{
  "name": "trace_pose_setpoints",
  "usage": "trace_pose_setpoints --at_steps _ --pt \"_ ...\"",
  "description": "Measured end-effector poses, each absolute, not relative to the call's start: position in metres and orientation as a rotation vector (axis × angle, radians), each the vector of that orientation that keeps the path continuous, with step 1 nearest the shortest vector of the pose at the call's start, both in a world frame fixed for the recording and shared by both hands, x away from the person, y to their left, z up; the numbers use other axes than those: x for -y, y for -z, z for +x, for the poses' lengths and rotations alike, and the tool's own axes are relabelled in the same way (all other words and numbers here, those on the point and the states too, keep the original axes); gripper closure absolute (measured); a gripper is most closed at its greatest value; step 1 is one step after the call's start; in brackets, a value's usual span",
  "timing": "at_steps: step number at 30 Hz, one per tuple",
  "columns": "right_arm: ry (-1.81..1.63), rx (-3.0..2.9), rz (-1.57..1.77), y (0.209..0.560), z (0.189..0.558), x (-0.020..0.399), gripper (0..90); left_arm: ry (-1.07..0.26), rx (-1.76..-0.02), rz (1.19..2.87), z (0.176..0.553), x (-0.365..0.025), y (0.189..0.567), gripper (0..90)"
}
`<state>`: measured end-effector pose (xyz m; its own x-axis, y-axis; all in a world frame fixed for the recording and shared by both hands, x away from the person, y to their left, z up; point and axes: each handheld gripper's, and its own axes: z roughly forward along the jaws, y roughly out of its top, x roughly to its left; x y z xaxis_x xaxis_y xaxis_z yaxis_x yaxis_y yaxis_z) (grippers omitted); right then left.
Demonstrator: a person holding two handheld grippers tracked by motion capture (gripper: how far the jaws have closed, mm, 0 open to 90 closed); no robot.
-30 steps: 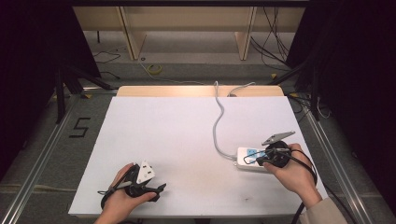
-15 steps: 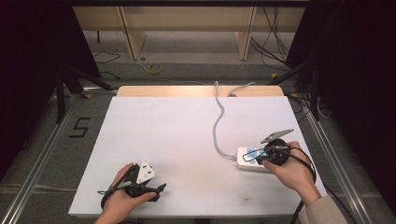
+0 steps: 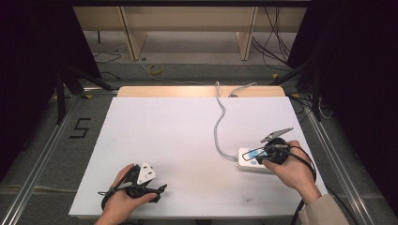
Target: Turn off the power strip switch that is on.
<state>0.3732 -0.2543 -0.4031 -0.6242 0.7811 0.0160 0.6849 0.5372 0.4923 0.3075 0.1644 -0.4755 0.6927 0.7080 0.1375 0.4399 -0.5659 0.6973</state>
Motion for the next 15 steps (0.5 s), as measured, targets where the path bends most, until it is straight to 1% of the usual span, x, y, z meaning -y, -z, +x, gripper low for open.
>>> trace_pose_setpoints --at_steps 15 --pt "-0.67 -2.574 1.253 0.4024 0.3773 0.2533 90.0 -0.54 -0.875 2.254 0.3078 -0.1645 0.4754 21.0"
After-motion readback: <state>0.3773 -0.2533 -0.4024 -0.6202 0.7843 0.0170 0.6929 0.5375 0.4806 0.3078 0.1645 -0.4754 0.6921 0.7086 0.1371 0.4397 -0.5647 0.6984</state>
